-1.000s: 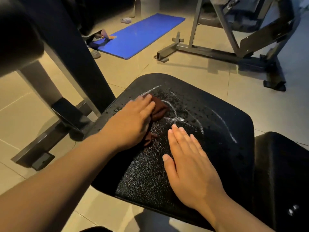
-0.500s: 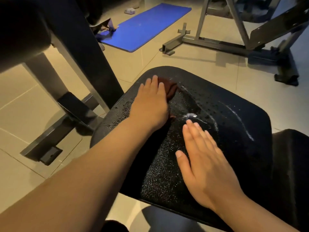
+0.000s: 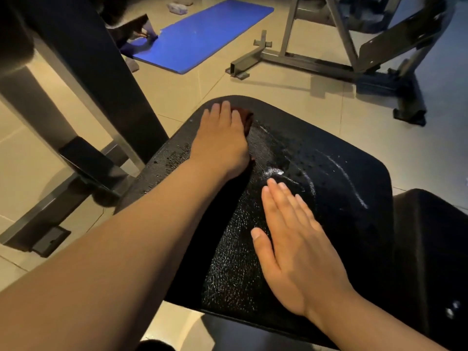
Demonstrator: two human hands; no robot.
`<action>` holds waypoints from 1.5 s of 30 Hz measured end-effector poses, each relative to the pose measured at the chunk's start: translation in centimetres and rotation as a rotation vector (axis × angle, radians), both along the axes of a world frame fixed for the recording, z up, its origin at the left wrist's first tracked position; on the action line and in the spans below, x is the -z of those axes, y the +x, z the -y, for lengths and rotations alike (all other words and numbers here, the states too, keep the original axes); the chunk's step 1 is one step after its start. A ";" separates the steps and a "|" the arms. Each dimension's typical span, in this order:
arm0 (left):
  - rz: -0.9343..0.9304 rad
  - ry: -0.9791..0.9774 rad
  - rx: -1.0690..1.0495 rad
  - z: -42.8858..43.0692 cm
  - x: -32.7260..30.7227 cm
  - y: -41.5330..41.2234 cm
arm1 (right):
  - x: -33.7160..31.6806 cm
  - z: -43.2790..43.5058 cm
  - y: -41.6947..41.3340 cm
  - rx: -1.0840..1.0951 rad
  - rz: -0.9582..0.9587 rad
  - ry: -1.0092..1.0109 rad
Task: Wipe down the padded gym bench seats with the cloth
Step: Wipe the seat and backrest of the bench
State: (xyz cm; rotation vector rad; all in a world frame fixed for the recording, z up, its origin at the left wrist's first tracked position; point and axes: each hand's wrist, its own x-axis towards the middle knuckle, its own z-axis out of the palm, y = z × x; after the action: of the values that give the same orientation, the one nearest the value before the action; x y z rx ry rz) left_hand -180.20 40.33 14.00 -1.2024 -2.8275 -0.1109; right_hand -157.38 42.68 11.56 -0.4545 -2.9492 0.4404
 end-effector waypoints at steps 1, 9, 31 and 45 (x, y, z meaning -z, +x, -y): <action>0.000 0.018 0.052 -0.8 0.0 0.8 | 0.0 0.0 0.0 -0.001 0.006 -0.004; -0.019 0.050 0.251 0.7 0.3 1.1 | -0.1 0.1 0.1 0.004 0.018 -0.018; 0.252 0.069 0.483 -2.8 -0.1 4.0 | -0.1 -0.1 0.6 0.062 -0.063 -0.082; 0.336 0.367 0.330 3.5 0.9 4.8 | -0.6 -0.4 0.5 0.137 -0.006 -0.137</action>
State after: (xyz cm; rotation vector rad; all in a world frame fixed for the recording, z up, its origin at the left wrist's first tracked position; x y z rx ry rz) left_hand -175.41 36.80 13.14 -1.6646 -2.6514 -0.8822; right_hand -156.91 43.06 12.13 -0.6647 -2.8700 0.6276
